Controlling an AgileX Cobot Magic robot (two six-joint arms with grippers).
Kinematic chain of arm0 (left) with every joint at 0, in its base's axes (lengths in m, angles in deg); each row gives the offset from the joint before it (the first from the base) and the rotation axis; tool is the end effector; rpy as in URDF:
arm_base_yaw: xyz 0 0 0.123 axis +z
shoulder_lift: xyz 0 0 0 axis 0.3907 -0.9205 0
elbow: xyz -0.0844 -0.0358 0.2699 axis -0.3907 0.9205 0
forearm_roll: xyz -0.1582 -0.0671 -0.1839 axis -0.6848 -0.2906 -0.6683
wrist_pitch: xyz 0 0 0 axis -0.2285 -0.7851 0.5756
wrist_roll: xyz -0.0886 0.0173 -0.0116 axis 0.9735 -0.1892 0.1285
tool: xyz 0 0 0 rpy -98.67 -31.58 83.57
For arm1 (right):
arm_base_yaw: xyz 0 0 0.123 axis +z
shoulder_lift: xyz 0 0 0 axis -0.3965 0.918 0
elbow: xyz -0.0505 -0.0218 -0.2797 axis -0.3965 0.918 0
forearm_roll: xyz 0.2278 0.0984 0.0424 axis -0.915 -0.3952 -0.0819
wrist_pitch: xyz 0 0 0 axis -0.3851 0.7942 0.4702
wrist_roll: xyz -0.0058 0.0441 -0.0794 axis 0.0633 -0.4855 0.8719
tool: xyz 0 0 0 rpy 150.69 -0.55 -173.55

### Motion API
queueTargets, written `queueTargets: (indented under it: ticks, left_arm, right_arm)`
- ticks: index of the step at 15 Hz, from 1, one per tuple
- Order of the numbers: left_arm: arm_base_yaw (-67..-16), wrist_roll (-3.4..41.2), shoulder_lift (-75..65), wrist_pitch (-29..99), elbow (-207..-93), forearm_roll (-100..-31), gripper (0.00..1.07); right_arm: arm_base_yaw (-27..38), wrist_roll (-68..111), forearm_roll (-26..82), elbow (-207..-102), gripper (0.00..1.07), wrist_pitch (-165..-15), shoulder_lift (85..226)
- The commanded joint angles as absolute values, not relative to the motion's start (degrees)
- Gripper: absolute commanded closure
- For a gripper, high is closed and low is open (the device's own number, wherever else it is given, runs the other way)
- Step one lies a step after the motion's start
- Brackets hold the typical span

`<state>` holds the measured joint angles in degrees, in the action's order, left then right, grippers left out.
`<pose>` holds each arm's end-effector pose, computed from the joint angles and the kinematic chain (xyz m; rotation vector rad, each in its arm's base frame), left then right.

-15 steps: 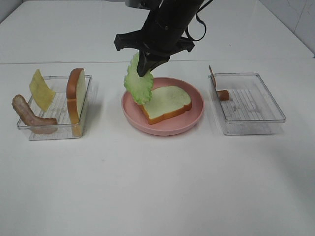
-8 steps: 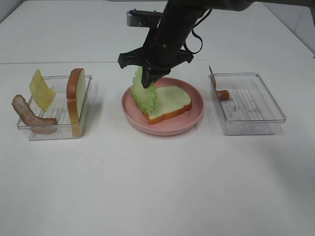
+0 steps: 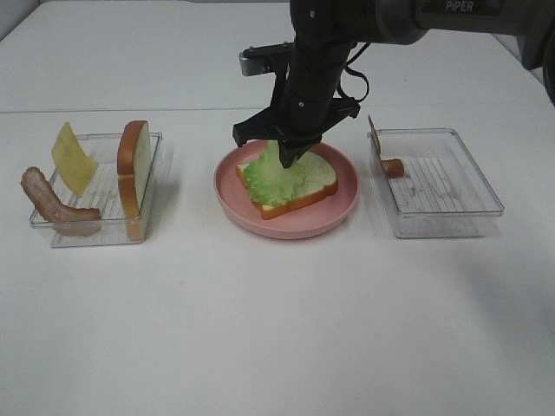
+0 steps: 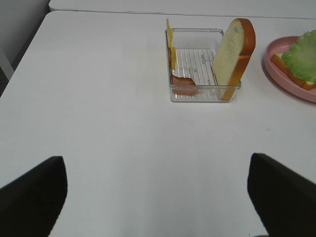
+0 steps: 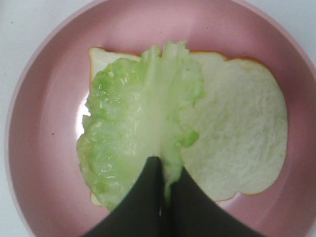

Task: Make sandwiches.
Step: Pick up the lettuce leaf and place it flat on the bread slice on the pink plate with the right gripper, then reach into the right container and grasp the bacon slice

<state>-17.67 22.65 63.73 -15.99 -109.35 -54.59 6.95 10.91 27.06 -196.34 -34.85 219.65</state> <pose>-0.0082 -0.0062 0.2812 -0.0899 2.0338 -0.0229 0.4278 0.2516 0.1584 -0.5695 2.7549 0.1774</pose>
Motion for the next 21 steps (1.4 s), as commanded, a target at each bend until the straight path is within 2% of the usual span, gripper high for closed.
queueTargets:
  ticks: [1, 2, 3, 4, 5, 6, 7, 13, 16, 21]
  left_arm:
    - [-17.6, 22.6, 64.7, -15.8, -109.3, -55.0, 0.16]
    - [-17.6, 22.6, 64.7, -15.8, -109.3, -55.0, 0.16]
    - [-17.6, 22.6, 64.7, -15.8, -109.3, -55.0, 0.16]
    - [-17.6, 22.6, 64.7, -15.8, -109.3, -55.0, 0.16]
    - [-17.6, 22.6, 64.7, -15.8, -109.3, -55.0, 0.16]
    - [-17.6, 22.6, 64.7, -15.8, -109.3, -55.0, 0.16]
    - [-17.6, 22.6, 64.7, -15.8, -109.3, -55.0, 0.16]
    - [-17.6, 22.6, 64.7, -15.8, -109.3, -55.0, 0.16]
    - [-17.6, 22.6, 64.7, -15.8, -109.3, -55.0, 0.16]
    - [-17.6, 22.6, 64.7, -15.8, -109.3, -55.0, 0.16]
  right_arm:
    - [7.0, 7.9, 28.5, -196.5, 1.06, -35.1, 220.8]
    - [7.0, 7.6, 29.6, -196.5, 1.02, -35.4, 220.8]
    - [7.0, 7.6, 29.9, -196.5, 0.89, -35.5, 220.8]
    - [7.0, 7.6, 30.9, -196.5, 0.67, -35.5, 220.8]
    - [7.0, 7.6, 31.5, -196.5, 0.55, -35.5, 220.8]
    - [7.0, 8.0, 32.7, -196.5, 0.29, -35.4, 220.8]
    - [7.0, 8.3, 33.0, -196.5, 0.21, -35.3, 220.7]
    - [7.0, 8.3, 39.1, -197.3, 0.2, -31.9, 216.7]
    - [6.9, 12.2, 39.6, -204.6, 0.21, -20.0, 215.2]
    - [6.4, 14.4, 41.6, -214.1, 0.21, -12.0, 213.7]
